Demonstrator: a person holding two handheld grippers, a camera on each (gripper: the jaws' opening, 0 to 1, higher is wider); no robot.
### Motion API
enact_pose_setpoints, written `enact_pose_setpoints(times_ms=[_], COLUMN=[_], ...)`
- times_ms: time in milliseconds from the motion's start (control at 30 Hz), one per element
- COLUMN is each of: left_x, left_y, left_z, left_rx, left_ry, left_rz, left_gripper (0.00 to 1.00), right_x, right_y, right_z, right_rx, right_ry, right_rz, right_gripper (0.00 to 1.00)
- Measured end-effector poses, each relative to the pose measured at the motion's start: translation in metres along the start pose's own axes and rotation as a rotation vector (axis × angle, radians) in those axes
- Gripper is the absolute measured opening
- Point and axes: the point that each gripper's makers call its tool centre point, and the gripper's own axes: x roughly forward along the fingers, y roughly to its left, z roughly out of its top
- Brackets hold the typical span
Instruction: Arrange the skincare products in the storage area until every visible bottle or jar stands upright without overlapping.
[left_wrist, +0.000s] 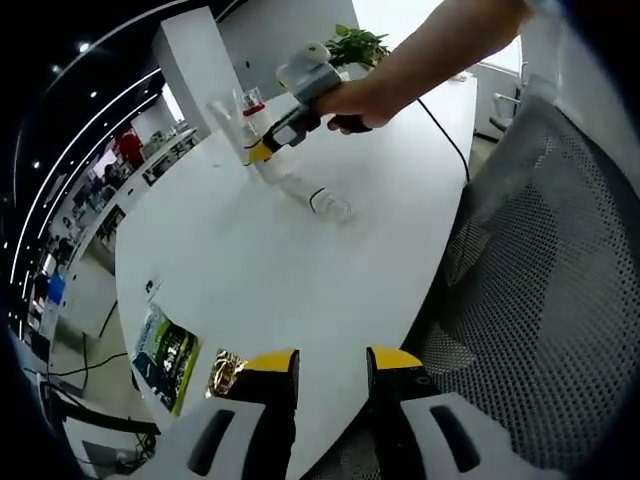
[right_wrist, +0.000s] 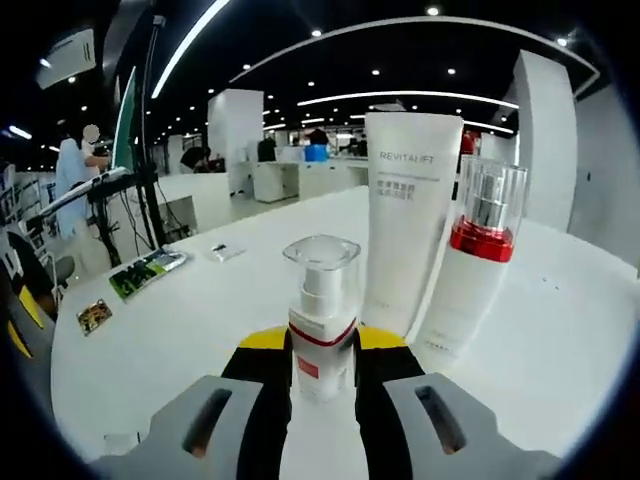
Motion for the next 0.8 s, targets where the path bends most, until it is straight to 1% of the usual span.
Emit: enact_pose_setpoints(times_ms=[100,333,800], left_x=[0.001,0.001,0.002], left_y=[0.000,-0.001,-0.001], left_z=[-0.001,-0.003,-0.005], left_rx=[0.002,0.003,0.004], left_ry=[0.006,0.014,0.026], left_rz=[-0.001,-0.003,-0.006], left_gripper=[0.28,0.28,0.28], right_x=[0.001,0.006,0.009], right_y=[-0.002,-0.017,-0.026], right_z=[0.001,0.002,0.003], right_rx=[-0.007,0.017,0.052], right_ry=[0.008,0.028,0.043], right_rz=[-0.011,-0.088,-0.136], right_gripper=[0.21,0.21,0.22])
